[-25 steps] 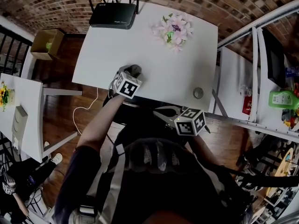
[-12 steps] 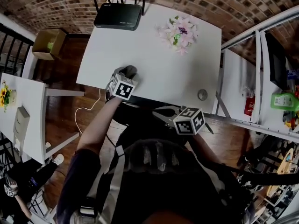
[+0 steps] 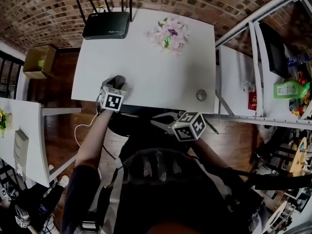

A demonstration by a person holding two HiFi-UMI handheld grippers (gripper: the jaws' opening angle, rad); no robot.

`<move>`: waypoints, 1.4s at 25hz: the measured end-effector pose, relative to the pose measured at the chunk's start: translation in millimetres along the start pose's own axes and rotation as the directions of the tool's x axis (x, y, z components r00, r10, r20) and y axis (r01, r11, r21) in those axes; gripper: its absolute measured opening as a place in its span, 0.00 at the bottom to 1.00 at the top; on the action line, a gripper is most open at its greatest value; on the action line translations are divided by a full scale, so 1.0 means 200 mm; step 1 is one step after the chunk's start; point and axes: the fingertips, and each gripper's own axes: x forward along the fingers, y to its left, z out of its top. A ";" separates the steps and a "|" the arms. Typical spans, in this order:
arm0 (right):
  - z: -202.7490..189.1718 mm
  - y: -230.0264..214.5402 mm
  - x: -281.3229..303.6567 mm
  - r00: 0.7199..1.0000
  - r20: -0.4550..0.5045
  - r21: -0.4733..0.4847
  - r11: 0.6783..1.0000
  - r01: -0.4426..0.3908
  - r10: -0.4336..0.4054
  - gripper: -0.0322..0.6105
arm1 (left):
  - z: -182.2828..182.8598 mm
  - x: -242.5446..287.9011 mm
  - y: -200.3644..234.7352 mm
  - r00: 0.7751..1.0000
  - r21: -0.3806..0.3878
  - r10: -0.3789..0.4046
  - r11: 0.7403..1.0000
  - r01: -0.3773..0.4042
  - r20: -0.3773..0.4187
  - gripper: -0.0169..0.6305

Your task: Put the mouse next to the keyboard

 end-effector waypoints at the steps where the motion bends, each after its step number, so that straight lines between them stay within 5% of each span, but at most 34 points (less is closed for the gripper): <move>1: 0.00 -0.01 -0.01 1.000 0.007 0.004 1.000 0.002 -0.002 0.06 | 0.00 -0.01 0.02 1.000 0.006 0.008 1.000 -0.008 0.001 0.38; 16: -0.12 -0.13 -0.27 0.997 0.022 0.017 0.997 -0.076 0.076 0.06 | -0.09 -0.05 0.17 0.975 0.003 0.173 0.985 -0.174 -0.139 0.39; 25: -0.15 -0.15 -0.32 0.996 0.013 0.045 0.995 -0.087 0.086 0.06 | -0.06 -0.04 0.15 0.984 -0.055 0.150 0.986 -0.156 -0.099 0.39; 35: -0.01 -0.08 -0.16 0.997 0.060 0.086 0.995 -0.043 0.038 0.06 | -0.12 -0.07 0.41 0.987 -0.068 0.134 0.988 -0.140 -0.085 0.38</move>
